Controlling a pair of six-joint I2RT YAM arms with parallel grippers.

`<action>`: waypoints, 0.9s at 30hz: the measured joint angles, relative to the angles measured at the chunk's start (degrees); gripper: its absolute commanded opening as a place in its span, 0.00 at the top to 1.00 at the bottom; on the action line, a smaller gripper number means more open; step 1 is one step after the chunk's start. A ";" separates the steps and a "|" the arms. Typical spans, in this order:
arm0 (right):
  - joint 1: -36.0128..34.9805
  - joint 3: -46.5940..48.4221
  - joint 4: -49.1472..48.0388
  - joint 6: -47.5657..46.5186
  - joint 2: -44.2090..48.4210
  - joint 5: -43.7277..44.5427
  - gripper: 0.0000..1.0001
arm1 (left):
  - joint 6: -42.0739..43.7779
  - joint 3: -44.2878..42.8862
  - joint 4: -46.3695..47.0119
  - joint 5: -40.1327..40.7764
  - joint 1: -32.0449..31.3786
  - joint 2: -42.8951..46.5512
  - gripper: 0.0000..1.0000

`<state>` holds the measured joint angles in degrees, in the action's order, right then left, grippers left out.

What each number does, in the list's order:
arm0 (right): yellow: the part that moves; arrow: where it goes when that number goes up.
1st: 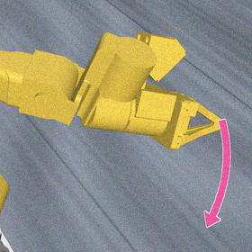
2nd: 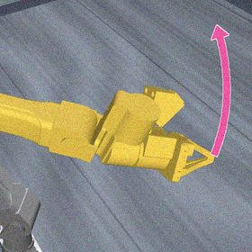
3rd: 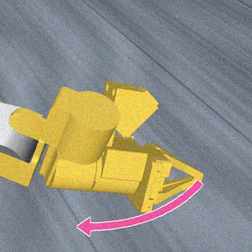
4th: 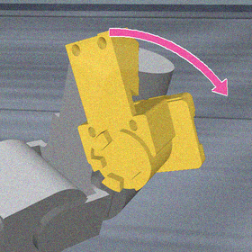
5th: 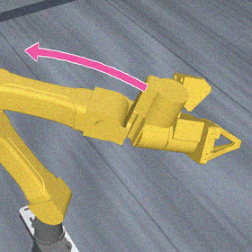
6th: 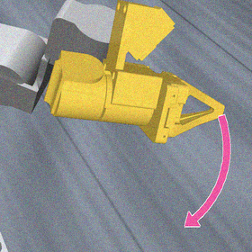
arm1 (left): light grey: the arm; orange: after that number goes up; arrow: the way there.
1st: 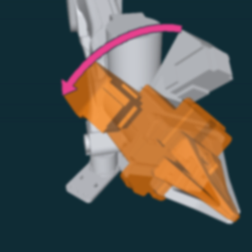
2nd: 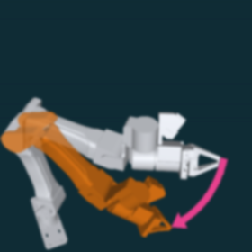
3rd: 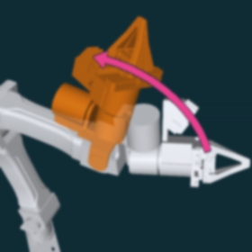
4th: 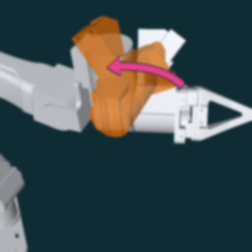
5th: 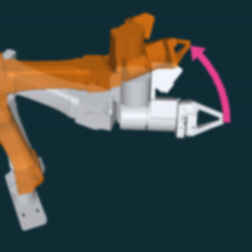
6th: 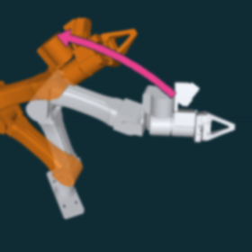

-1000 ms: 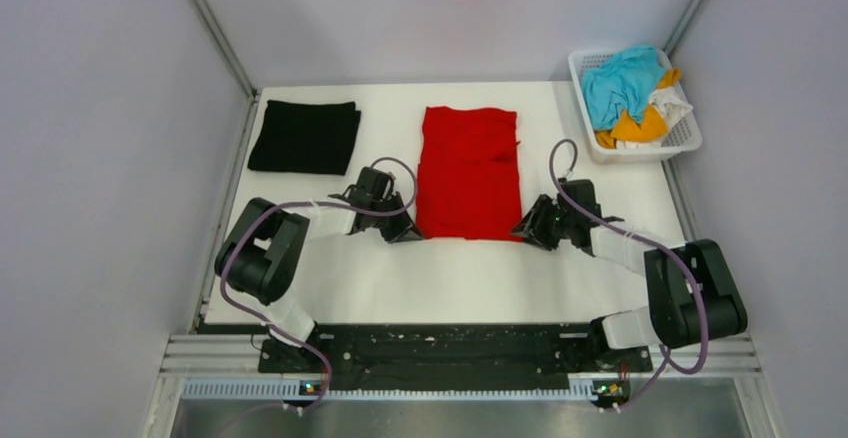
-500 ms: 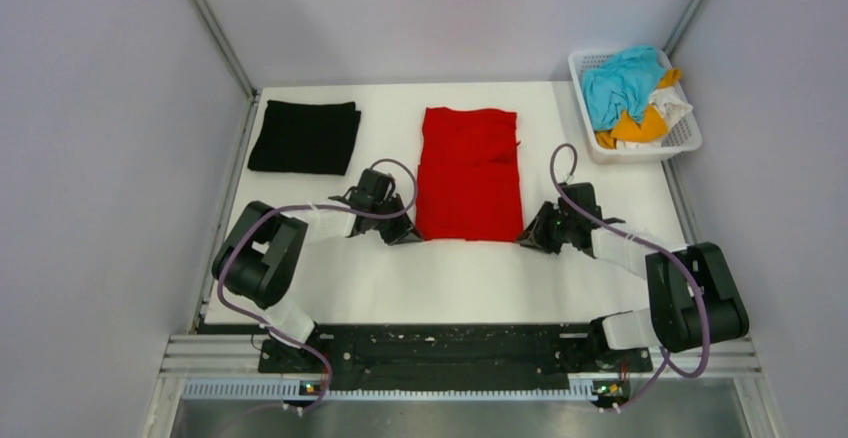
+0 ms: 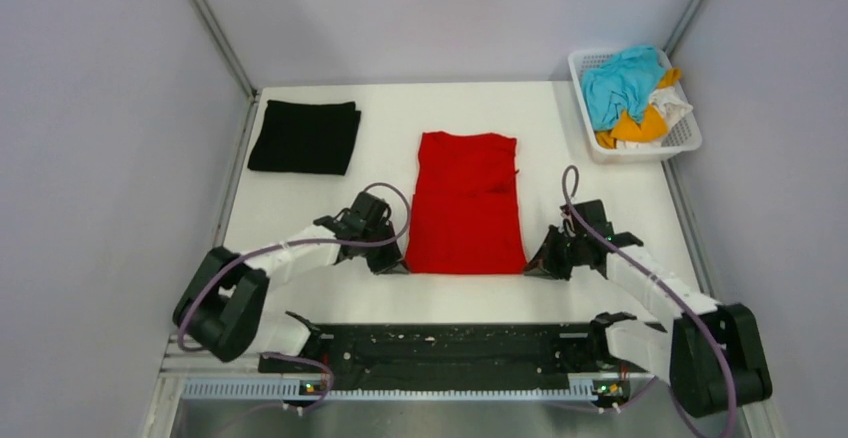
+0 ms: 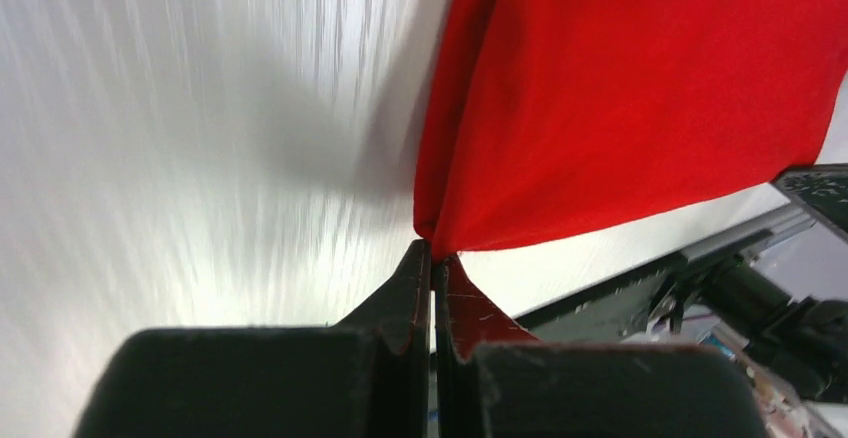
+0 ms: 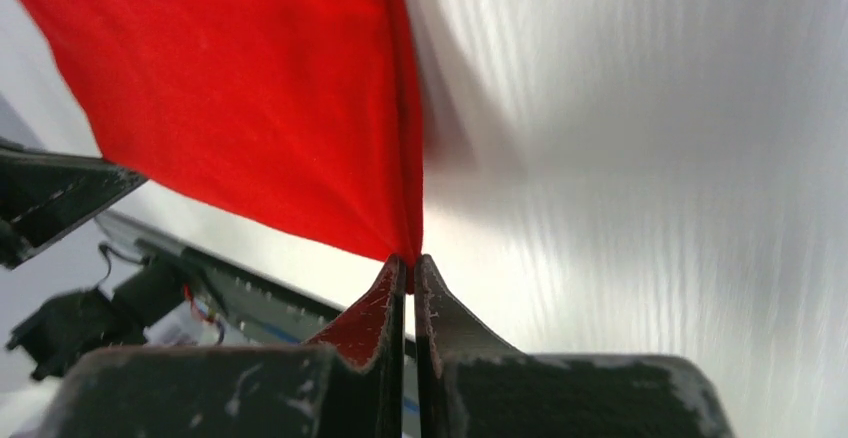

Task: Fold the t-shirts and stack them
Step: Fold the long partially folded tshirt into a neat square

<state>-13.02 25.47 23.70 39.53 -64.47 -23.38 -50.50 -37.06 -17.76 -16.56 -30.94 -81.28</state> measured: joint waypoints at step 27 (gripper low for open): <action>5.20 33.18 8.52 -6.86 -6.14 -1.18 1.00 | 12.61 -39.89 -10.75 5.84 4.04 -6.69 1.00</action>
<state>-7.81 58.65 32.23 32.67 -70.61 -24.56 -37.89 -76.95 -28.51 -10.72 -26.89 -87.96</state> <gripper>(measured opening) 0.010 0.016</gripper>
